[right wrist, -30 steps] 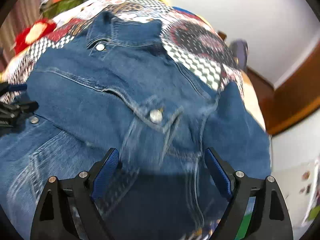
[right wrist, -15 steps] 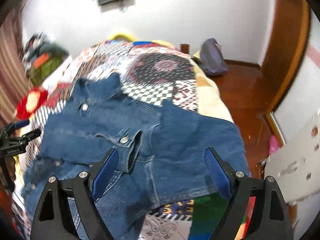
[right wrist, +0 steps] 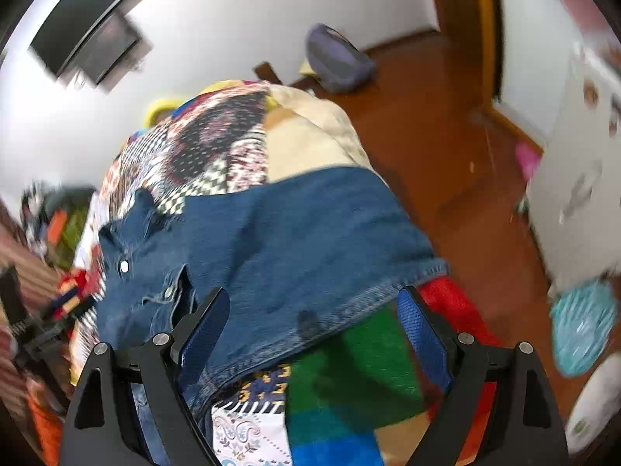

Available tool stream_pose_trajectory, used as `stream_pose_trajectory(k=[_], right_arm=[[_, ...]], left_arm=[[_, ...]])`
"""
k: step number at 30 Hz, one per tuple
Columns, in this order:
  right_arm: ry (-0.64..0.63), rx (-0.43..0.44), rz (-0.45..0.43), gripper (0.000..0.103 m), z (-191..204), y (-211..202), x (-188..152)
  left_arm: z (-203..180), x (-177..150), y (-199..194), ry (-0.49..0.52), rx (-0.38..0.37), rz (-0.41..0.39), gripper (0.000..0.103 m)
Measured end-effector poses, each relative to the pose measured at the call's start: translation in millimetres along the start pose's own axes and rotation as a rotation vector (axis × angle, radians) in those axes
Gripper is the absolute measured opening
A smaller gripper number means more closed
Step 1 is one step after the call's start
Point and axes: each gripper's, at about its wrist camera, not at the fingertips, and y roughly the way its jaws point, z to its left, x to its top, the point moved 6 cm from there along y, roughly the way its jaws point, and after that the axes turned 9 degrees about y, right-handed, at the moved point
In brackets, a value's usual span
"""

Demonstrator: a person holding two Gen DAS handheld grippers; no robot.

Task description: Fold large clothes

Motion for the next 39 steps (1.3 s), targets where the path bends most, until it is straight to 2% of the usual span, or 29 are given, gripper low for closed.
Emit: stream_pose_trajectory(k=[4,12,16,17,20,24,27,29,33,39], right_arm=[[0.134,0.030,0.048,0.087,-34,16,6],[0.311,0.124,0.139,0.087,-67,51,12],[0.341,0.128,0.110,0.086,-71,63,18],[0.350,0.124,0.100,0.084,-71,66,20],[0.356,0.092,0.060,0.063,-72,75,26],[0.392,0.105,0.007,0.040,-70,76,32],[0.363,0.102,-0.038,0.026,-63,67,36],[0.323,0.090,-0.069,0.022,-54,57,38],[0.242,0.084,-0.138,0.020,-32,33,42],[0.071,0.115,-0.245,0.019,26,-17,46]], left_arm=[[-20,1,30,0.034,-0.048,0.066,0.102],[-44,-5,76,-0.042,-0.172,0.174,0.102],[-44,-7,82,-0.066,-0.178,0.185,0.102],[-43,-7,82,-0.071,-0.178,0.183,0.102],[-37,-7,78,-0.088,-0.163,0.176,0.102],[-32,-7,72,-0.100,-0.146,0.163,0.102],[-29,-7,65,-0.102,-0.137,0.153,0.102],[-28,-6,56,-0.090,-0.121,0.135,0.102],[-26,-3,34,-0.069,-0.096,0.084,0.102],[-17,3,-5,-0.068,-0.072,-0.001,0.102]])
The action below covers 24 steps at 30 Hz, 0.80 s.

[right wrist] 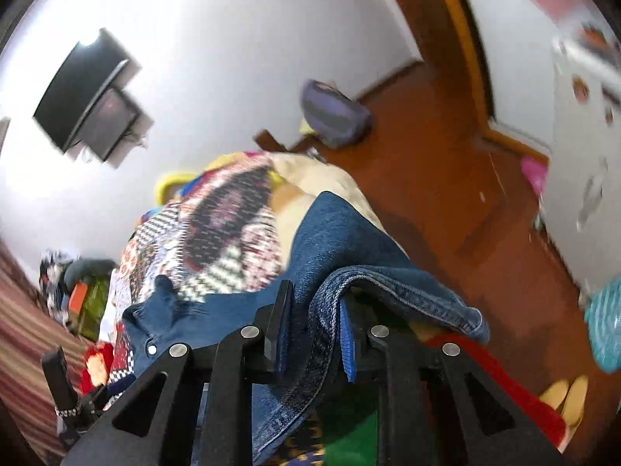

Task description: Fold large clothes

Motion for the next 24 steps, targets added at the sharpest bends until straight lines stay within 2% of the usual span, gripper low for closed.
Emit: stream_pose_trajectory(k=[5,10,15,20,24], right_arm=[[-0.096,0.080,-0.039,0.019,57,-24,-3],[-0.134,0.198,0.008,0.017,114,-28,-13],[-0.204,0.266,0.044,0.015,176,-18,-32],[-0.267,0.319,0.147,0.014,235,13,-70],[-0.341,0.314,0.262,0.014,267,45,-121]], left_arm=[[12,3,-32,-0.031,0.012,-0.070,0.102],[31,-2,-60,-0.065,0.040,-0.127,0.102],[52,-14,-81,-0.099,0.074,-0.161,0.102],[70,-28,-97,-0.110,0.121,-0.185,0.102],[81,-40,-104,-0.119,0.144,-0.191,0.102]])
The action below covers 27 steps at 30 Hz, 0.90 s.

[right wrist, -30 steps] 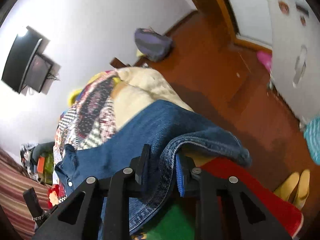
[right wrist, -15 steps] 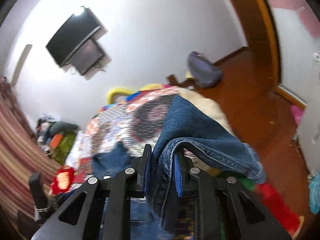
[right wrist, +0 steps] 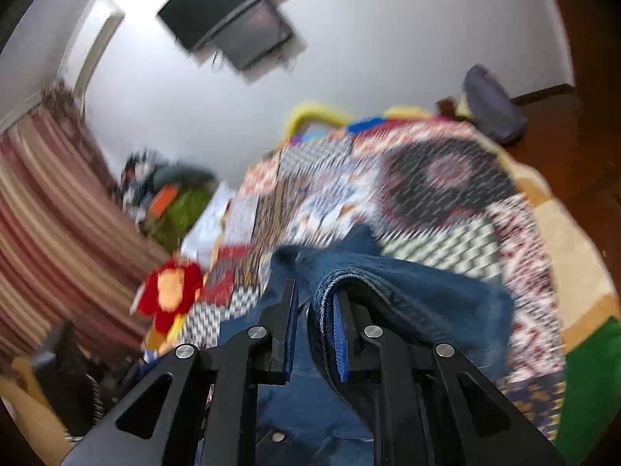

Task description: Fold large clothes

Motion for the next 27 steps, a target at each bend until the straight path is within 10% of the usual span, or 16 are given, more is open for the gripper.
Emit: stream_pose_trajectory(k=[10,19,27], right_arm=[[-0.006,-0.039,0.332,0.014,-6,88,-99],[-0.052,-0.121,0.504,0.015,-24,77,-153],[-0.133,-0.132,0.391,0.015,-25,17,-135]], left_arm=[[27,-28,-5,-0.042,0.033,0.013,0.102],[37,-49,-1,-0.098,0.019,0.054,0.102],[23,-36,-3,-0.046,0.050,0.034,0.102]])
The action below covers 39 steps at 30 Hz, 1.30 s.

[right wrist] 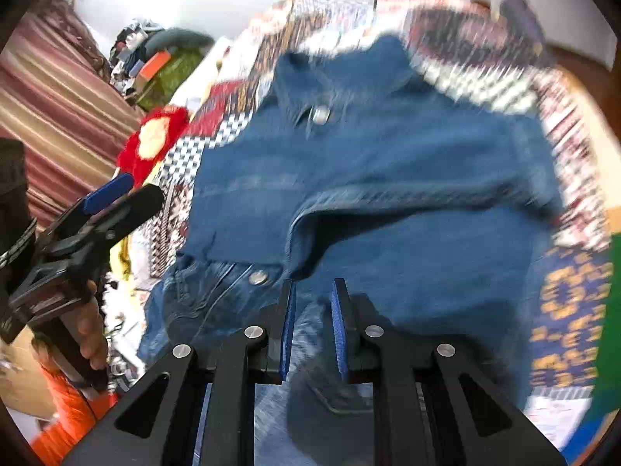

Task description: Fold large clothes

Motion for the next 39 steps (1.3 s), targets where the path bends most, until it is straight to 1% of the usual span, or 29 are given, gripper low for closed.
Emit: stream_pose_trajectory(k=[2,6,10,13,15,18,19,21,22,23,25,27,28,30,31,32,33,34,36,37,39], right_arm=[[-0.025,-0.037,-0.080,0.015,-8,-25,8],[-0.016,-0.095,-0.204,0.015,-36,-68,25],[0.005,-0.184,-0.273,0.015,-71,-92,34],[0.033,-0.221,-0.276,0.015,-96,-94,33],[0.062,-0.214,-0.263,0.015,-111,-91,31],[0.109,-0.197,-0.212,0.015,-133,-77,25],[0.113,-0.199,-0.203,0.015,-136,-72,23],[0.120,-0.200,-0.182,0.015,-143,-61,18],[0.125,-0.196,-0.170,0.015,-146,-56,15],[0.129,-0.191,-0.160,0.015,-148,-51,13],[0.137,-0.180,-0.139,0.015,-151,-42,10],[0.143,-0.176,-0.131,0.015,-153,-34,10],[0.144,-0.179,-0.129,0.015,-154,-31,9],[0.145,-0.178,-0.116,0.015,-153,-26,9],[0.147,-0.172,-0.106,0.015,-153,-24,9],[0.149,-0.166,-0.101,0.015,-152,-22,9],[0.150,-0.162,-0.099,0.015,-152,-21,10],[0.149,-0.163,-0.099,0.015,-151,-21,10],[0.148,-0.170,-0.100,0.015,-151,-21,12],[0.149,-0.174,-0.102,0.015,-150,-22,14],[0.148,-0.175,-0.112,0.015,-148,-25,17]], left_arm=[[-10,10,0,0.029,0.005,-0.020,0.102],[-34,30,8,0.066,-0.027,-0.039,0.102],[-69,46,32,0.131,-0.095,-0.006,0.102],[-98,52,52,0.193,-0.127,0.024,0.102],[-119,52,73,0.233,-0.142,0.066,0.102],[-141,46,97,0.289,-0.158,0.124,0.102],[-150,42,107,0.315,-0.165,0.152,0.102],[-162,36,121,0.349,-0.183,0.181,0.102],[-168,32,129,0.370,-0.189,0.201,0.098],[-171,30,135,0.381,-0.189,0.214,0.091],[-174,26,147,0.386,-0.189,0.239,0.085],[-171,28,156,0.357,-0.179,0.232,0.080],[-169,29,160,0.342,-0.171,0.228,0.072],[-166,31,163,0.311,-0.196,0.227,0.067],[-164,33,163,0.295,-0.197,0.214,0.053],[-161,36,162,0.291,-0.183,0.207,0.041],[-158,38,161,0.291,-0.177,0.205,0.035],[-153,41,159,0.280,-0.170,0.200,0.025],[-137,50,146,0.227,-0.170,0.155,0.021],[-132,53,141,0.217,-0.166,0.136,0.019],[-115,63,125,0.191,-0.131,0.080,0.017]])
